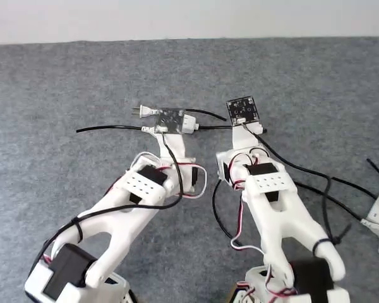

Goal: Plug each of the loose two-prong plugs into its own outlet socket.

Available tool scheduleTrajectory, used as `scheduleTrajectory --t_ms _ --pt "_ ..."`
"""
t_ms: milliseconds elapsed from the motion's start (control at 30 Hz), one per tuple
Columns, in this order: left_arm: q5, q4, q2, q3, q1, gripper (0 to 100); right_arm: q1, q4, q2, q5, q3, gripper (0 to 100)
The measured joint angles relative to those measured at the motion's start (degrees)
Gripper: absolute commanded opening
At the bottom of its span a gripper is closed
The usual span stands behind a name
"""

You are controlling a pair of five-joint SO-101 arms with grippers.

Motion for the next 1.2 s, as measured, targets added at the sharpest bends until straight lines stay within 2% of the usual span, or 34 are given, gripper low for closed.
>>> scheduleTrajectory --t_ms 167,767,900,1200 --pt "0.0 0.0 0.35 -1.49 -2.2 1 -0.35 0.0 3.96 0.79 -3.87 2.4" --pt "0.0 0.0 0.35 -1.49 -3.16 1 -2.81 -2.2 2.37 -0.18 -4.31 1.3" --pt "0.0 0.0 0.35 -1.49 -3.52 1 -2.73 -1.41 3.43 2.9 -4.31 1.1" --pt "0.0 0.0 0.35 -1.49 -3.52 1 1.93 5.01 3.69 4.04 -4.31 1.1"
